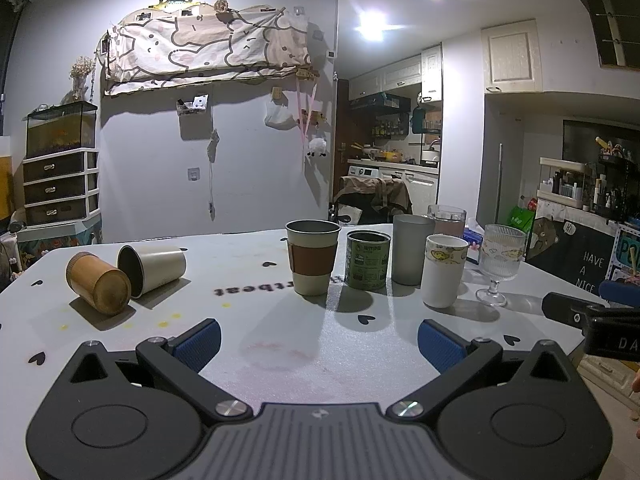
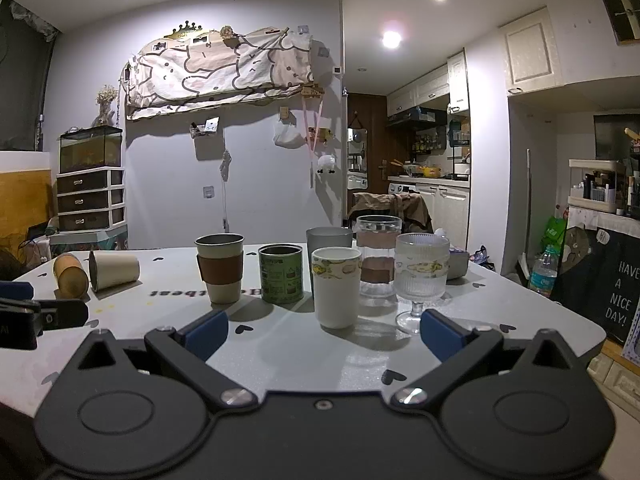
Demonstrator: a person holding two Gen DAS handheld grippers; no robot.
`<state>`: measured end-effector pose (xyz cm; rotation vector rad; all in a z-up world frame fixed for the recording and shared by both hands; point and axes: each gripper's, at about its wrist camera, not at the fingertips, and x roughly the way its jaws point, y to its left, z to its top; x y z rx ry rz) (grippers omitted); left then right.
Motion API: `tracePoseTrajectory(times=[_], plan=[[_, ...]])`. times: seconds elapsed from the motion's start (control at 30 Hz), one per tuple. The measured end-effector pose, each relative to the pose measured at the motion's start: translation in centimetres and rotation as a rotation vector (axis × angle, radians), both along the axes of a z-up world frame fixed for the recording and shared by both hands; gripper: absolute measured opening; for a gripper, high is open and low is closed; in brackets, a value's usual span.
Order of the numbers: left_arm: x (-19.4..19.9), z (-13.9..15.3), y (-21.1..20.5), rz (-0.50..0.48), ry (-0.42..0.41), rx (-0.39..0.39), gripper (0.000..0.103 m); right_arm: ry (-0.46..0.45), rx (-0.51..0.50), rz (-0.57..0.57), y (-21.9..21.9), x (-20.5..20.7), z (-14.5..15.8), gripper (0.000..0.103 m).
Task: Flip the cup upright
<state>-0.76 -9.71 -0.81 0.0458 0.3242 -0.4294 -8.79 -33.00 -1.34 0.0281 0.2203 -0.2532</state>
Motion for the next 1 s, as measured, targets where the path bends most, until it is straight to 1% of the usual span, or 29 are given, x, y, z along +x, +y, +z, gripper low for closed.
tracePoseTrajectory(times=[1.0], plan=[[-0.04,0.06,0.09,0.004,0.001,0.002,0.103,0.003,-0.002,0.003,0.09,-0.04,0.19,0.103]])
